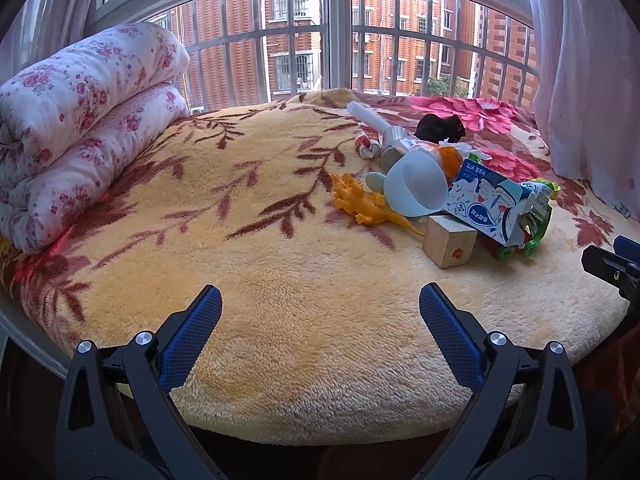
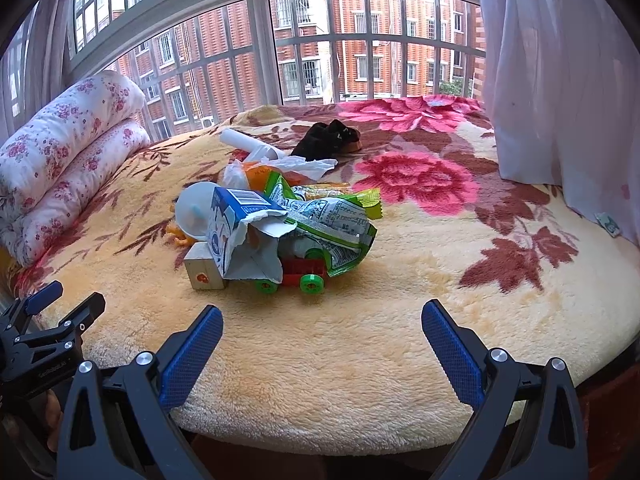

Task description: Collect trash

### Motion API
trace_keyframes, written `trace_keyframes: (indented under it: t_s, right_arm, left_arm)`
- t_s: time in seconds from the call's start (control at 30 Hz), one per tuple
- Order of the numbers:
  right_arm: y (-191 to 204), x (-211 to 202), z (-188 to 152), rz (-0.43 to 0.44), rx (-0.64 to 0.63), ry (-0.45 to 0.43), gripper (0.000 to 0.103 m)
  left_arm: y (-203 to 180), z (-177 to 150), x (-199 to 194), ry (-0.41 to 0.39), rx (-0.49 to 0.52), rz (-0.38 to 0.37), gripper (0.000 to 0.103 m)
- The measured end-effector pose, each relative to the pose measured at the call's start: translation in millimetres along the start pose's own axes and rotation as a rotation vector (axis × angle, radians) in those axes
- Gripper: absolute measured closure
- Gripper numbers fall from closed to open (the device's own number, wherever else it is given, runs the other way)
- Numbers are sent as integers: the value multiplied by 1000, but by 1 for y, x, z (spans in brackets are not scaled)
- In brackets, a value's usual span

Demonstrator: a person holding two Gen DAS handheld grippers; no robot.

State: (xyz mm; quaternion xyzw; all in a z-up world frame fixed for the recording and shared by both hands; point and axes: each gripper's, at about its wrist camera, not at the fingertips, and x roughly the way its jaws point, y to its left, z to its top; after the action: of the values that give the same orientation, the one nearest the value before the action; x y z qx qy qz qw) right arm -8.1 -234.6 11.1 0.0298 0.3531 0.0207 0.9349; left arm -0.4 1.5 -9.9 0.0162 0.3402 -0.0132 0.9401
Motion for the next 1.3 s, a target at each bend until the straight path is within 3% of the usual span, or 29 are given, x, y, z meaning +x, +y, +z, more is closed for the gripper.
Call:
trace_keyframes:
  t_s: [0.87, 1.3]
  right_arm:
    - [24, 7, 9, 79, 7, -11, 5]
    - [44, 37, 19, 146, 37, -10, 5]
  left_arm:
    - [9, 1, 3, 3, -18, 1, 7]
    - [25, -1, 5, -20, -26, 17, 7]
